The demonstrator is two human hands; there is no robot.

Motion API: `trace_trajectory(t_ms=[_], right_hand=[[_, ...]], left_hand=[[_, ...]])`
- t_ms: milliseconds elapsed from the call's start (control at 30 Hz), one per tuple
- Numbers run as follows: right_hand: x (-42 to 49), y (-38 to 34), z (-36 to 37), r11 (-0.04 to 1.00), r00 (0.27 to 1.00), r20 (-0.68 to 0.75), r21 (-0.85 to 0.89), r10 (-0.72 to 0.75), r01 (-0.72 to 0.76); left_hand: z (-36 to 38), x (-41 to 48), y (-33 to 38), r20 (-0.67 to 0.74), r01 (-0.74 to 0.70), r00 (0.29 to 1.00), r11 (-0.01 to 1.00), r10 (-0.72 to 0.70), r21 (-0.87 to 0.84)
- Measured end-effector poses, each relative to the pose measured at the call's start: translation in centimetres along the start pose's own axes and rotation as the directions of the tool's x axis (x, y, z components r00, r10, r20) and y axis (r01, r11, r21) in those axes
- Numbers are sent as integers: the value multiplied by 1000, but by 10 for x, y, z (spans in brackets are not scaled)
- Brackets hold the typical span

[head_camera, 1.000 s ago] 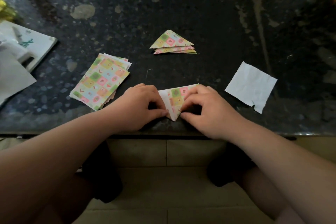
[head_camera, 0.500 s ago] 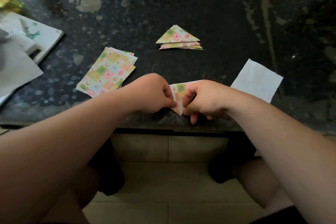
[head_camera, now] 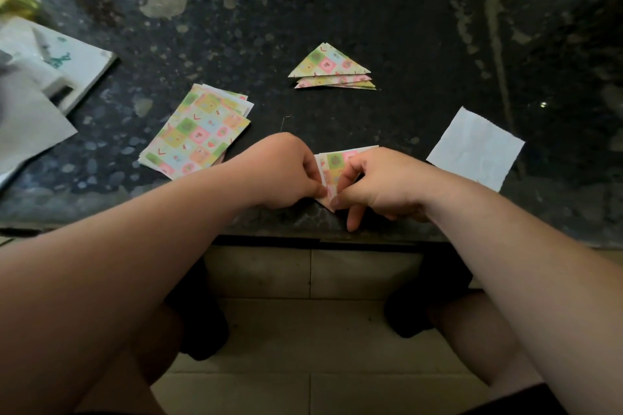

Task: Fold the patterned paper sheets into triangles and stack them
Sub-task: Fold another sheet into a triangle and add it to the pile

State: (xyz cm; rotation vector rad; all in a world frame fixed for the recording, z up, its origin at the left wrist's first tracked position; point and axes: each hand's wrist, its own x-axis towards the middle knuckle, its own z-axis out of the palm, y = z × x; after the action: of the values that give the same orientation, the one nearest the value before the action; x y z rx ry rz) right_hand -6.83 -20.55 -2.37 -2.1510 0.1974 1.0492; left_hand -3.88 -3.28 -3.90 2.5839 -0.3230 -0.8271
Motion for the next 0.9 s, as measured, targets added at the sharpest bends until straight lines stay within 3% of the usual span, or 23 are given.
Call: trace_trajectory(t_ms=[233,900], right_hand=[[1,-2,8,990,998,-62,-141,-30,21],[1,-2,9,988,997,-69,-153,-33,22]], left_hand=[[0,0,1,7,1,1000,1000,-1,13],[-4,-4,1,24,-13,1000,998,12,54]])
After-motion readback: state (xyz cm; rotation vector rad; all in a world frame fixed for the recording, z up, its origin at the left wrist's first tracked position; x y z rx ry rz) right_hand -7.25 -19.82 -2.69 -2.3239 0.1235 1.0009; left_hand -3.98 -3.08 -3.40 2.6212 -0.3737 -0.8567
